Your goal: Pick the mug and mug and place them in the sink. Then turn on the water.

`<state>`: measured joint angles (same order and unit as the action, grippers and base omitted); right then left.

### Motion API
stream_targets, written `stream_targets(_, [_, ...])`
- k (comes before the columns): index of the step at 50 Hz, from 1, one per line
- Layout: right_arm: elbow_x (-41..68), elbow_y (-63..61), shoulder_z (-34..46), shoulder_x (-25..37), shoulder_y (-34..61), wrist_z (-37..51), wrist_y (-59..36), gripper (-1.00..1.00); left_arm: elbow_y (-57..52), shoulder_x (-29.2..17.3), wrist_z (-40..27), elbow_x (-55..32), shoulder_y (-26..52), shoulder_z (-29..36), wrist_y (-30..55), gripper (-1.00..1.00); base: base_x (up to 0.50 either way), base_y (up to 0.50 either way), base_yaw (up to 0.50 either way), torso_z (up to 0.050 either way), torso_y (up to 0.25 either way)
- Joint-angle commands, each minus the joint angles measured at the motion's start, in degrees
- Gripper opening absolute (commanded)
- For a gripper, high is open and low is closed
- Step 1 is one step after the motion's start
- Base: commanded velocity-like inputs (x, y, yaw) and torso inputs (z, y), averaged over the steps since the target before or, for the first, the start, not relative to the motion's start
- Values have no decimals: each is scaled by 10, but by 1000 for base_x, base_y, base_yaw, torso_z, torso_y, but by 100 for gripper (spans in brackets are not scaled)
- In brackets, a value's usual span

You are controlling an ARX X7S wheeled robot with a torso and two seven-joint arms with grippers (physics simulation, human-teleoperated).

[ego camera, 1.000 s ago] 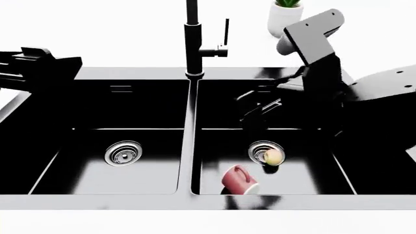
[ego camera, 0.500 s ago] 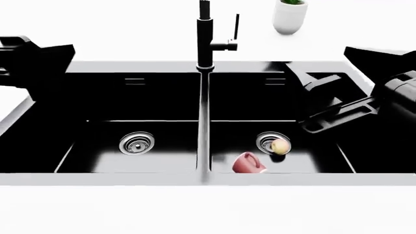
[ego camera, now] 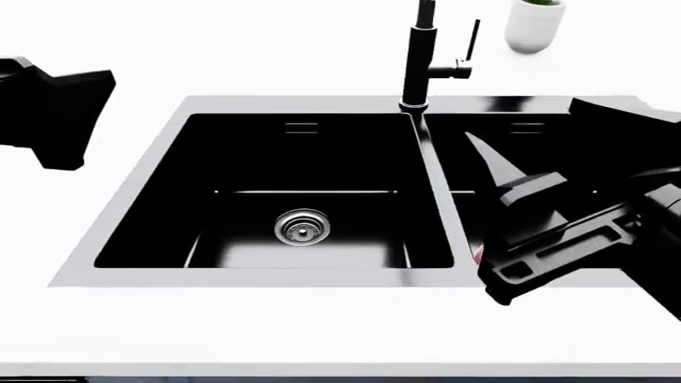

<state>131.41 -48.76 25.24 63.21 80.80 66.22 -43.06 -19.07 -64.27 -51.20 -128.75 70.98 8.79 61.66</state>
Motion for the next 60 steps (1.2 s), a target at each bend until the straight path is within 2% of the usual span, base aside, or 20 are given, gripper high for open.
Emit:
stream_targets(1, [-2,-22,-12,9,-18,1,15,100,-8,-2,-3,-4,-4,0,-7,100,0,500,0,0,0])
stream_targets(19, [0,-31,-28,26,-29,-2,25,100,-19,-14,-12,-28,0,0,-17,100,0,500,0,0,0])
stream_targets(22, [10,-32,-33,34,-27,-4,27,100,-23,-8,-19,-41,30,2,-24,100,0,500,0,0,0])
stream_targets(33, [-30,-23,-21,0,-43,-2,29,100,-19,-1,-74,-118,170,47,-29,100,-1,500,0,0,0])
stream_targets(41, [-42,-23,-20,-8,-49,-2,31,100,-11,-4,-89,-138,227,56,-26,100,-1,500,0,0,0])
stream_targets(51, [-43,-27,-31,-2,-58,-6,40,100,-10,-13,-75,-111,206,41,-20,100,-1,500,0,0,0])
stream_targets(57, [-43,-30,-37,3,-64,-9,45,100,-35,-26,-62,-93,154,20,-24,100,-1,500,0,0,0])
stream_targets(60, [-49,-32,-42,6,-76,-12,51,100,-57,-36,-49,-79,104,-9,-33,100,-1,500,0,0,0])
